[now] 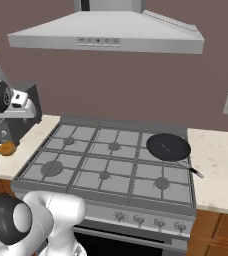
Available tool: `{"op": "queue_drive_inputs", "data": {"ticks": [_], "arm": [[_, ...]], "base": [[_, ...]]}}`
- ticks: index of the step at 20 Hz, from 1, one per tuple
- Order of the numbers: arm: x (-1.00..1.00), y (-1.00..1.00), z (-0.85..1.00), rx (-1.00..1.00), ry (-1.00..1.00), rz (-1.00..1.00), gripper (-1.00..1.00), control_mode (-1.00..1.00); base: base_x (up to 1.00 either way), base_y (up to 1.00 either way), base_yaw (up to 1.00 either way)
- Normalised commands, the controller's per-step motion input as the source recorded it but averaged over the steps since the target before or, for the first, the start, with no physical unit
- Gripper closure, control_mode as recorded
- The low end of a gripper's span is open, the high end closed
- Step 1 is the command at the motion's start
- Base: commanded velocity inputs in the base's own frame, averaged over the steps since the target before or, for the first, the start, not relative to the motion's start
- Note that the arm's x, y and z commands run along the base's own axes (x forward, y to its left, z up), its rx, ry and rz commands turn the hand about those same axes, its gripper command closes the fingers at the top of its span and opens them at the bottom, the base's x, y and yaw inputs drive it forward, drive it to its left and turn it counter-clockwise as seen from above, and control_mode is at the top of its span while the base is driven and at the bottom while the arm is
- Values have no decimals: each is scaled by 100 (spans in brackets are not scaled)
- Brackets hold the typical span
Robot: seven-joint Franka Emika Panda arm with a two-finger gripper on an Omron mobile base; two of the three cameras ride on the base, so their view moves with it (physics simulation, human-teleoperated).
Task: Put the bell pepper and potato in the pan. Then turn on the rear right burner and set the heat to medium.
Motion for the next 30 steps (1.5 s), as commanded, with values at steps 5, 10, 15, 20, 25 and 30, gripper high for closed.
{"op": "queue_drive_inputs", "data": {"ticks": [5, 10, 15, 20, 25, 30], "arm": [[0, 23, -27, 0, 0, 0, -100, -100], [0, 3, -55, 0, 1, 0, -100, -100], [1, 1, -28, 0, 0, 0, -100, -100], [4, 2, -12, 0, 0, -2, -100, -100], [0, 0, -1, 0, -2, -8, -100, -100], [1, 7, 0, 0, -13, 1, -100, -100]], "base": [[0, 0, 0], [0, 0, 0], [0, 0, 0], [0, 0, 0], [0, 0, 0], [0, 0, 0]]}}
